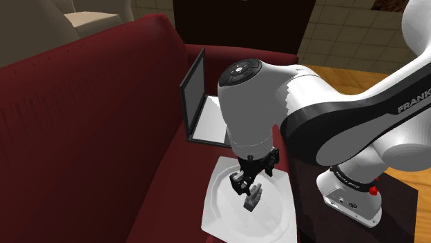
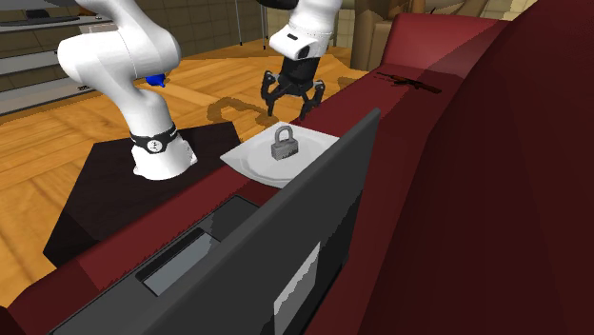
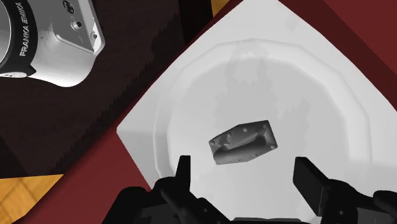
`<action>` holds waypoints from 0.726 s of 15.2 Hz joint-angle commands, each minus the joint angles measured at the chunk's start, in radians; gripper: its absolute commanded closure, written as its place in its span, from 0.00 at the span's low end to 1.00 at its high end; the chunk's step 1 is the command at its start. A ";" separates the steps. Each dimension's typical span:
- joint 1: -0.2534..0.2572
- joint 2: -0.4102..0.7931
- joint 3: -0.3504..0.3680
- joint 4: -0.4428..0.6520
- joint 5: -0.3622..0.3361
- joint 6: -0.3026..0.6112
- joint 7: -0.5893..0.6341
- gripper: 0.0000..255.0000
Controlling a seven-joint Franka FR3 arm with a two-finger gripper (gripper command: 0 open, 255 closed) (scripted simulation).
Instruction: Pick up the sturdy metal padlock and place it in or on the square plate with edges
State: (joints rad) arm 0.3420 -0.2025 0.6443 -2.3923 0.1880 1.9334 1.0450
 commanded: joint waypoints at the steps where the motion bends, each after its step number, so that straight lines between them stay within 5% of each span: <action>1: 0.000 0.000 0.000 0.000 0.000 0.000 0.000 0.00; 11: -0.007 -0.019 -0.017 0.114 -0.007 -0.131 -0.002 0.00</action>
State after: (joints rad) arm 0.3351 -0.2213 0.6284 -2.2828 0.1817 1.8078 1.0432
